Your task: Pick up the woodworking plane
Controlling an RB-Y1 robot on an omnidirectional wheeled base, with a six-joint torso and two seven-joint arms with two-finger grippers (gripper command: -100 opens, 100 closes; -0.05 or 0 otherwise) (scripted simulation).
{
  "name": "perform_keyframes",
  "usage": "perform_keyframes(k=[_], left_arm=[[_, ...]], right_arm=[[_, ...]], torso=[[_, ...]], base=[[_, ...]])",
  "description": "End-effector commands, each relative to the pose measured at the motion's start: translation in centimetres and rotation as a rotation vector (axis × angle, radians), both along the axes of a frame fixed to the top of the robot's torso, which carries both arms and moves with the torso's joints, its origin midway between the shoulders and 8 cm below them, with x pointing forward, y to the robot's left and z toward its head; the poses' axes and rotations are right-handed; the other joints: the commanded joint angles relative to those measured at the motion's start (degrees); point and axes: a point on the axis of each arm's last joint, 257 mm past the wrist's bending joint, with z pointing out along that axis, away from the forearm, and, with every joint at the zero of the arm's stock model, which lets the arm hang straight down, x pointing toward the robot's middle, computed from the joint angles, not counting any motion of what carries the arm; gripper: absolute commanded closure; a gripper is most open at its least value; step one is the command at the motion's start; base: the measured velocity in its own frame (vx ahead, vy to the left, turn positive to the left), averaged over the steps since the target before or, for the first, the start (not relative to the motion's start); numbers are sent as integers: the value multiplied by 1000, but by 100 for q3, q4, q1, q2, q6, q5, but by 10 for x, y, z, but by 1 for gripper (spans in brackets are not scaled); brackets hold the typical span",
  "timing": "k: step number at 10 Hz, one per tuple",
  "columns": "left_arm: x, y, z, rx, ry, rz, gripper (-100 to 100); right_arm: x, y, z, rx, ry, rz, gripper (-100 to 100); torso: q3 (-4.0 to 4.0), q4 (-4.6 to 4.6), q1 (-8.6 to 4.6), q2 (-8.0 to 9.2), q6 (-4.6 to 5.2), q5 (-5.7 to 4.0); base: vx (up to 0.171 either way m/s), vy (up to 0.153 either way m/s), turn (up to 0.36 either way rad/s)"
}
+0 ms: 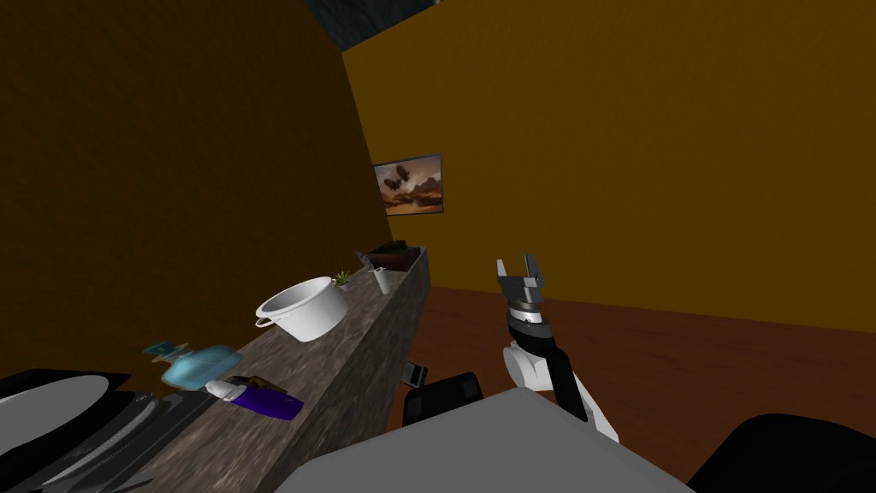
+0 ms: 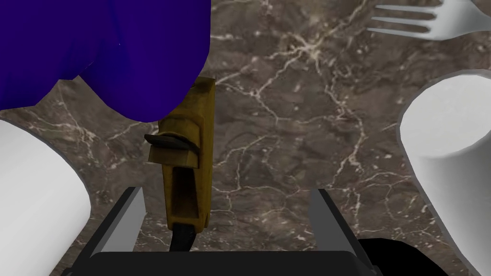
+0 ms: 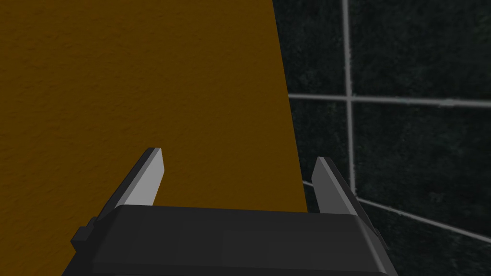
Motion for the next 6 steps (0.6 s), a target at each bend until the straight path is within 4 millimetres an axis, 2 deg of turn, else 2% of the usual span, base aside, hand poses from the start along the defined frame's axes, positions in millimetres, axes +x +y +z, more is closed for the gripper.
perform_keyframes(k=[1, 6], left_arm=[[-1, 0, -1, -2, 3, 0, -100], [-1, 0, -1, -2, 3, 0, -100]], right_arm=[[0, 0, 0, 0, 0, 0, 0], [0, 0, 0, 0, 0, 0, 0]], torso=[[0, 0, 0, 0, 0, 0], [2, 1, 2, 3, -1, 0]], base=[[0, 8, -55], [5, -5, -5]])
